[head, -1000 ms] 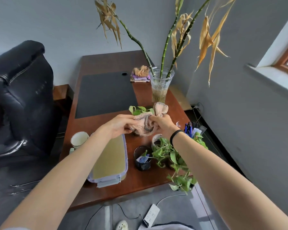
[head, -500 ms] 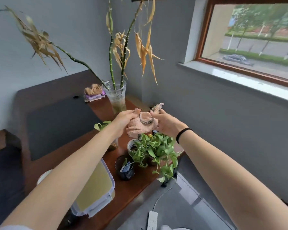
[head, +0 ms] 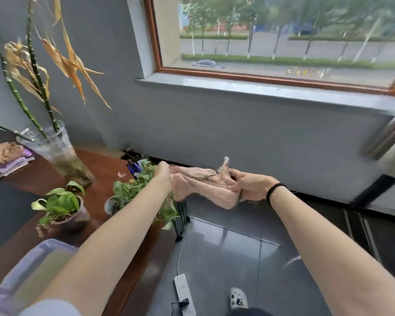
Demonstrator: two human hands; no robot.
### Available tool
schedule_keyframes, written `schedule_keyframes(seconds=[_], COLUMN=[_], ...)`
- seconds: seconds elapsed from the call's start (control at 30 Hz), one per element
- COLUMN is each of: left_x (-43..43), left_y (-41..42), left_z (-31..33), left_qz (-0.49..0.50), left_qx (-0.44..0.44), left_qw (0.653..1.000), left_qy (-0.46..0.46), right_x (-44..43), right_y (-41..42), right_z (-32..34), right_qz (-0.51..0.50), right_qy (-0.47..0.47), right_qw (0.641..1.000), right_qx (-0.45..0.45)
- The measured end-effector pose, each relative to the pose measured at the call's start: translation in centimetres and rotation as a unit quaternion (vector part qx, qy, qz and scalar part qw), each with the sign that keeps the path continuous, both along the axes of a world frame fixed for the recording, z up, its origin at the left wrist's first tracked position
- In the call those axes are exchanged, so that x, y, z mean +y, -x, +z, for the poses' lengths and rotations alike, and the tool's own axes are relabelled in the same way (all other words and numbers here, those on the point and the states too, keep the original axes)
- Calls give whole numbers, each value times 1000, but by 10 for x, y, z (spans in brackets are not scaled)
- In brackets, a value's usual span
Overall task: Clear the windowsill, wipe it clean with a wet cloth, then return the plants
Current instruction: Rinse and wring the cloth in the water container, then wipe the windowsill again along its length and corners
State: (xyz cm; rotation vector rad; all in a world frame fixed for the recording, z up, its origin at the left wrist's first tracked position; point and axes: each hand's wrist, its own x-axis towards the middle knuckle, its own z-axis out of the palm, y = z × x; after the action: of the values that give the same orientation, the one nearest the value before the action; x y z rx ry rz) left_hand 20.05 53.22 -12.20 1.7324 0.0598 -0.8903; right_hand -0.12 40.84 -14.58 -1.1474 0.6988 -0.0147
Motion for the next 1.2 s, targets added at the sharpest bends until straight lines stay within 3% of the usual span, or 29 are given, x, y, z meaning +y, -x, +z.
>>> schedule_keyframes(seconds=[0.03, 0.1, 0.2, 0.37, 0.6, 0.73, 0.83, 0.93, 1.03, 1.2], left_x=[-5, -16, -33, -70, -124, -148, -163, -174, -187, -212], left_y=[7, 30, 54, 96, 141, 162, 172, 175, 181, 190], left_z=[-10, -25, -32, -48, -62, -74, -86, -97, -104, -113], left_qz=[-19, -75, -63, -17, -147, -241, -198, -142, -220, -307], left_qx=[7, 22, 27, -57, -11, -2, 11, 45, 70, -7], left_qw=[1000, 995, 997, 998, 989, 971, 980, 988, 973, 951], left_qy=[-22, -55, -36, -32, -17, -10, 3, 24, 3, -39], right_x=[-1, -9, -31, -59, -115, -137, -156, -167, -178, -190], right_y=[10, 29, 60, 114, 163, 174, 186, 194, 199, 202], right_z=[-4, -13, -24, -39, -42, -55, -73, -85, -91, -84], right_qz=[-1, -106, -208, -172, -196, -203, -258, -271, -275, -290], right_qy=[18, 46, 8, 56, -4, 61, 98, 48, 26, 21], right_qw=[1000, 993, 977, 983, 980, 976, 959, 960, 958, 955], right_qx=[23, 31, -34, 14, 18, 44, 56, 57, 72, 53])
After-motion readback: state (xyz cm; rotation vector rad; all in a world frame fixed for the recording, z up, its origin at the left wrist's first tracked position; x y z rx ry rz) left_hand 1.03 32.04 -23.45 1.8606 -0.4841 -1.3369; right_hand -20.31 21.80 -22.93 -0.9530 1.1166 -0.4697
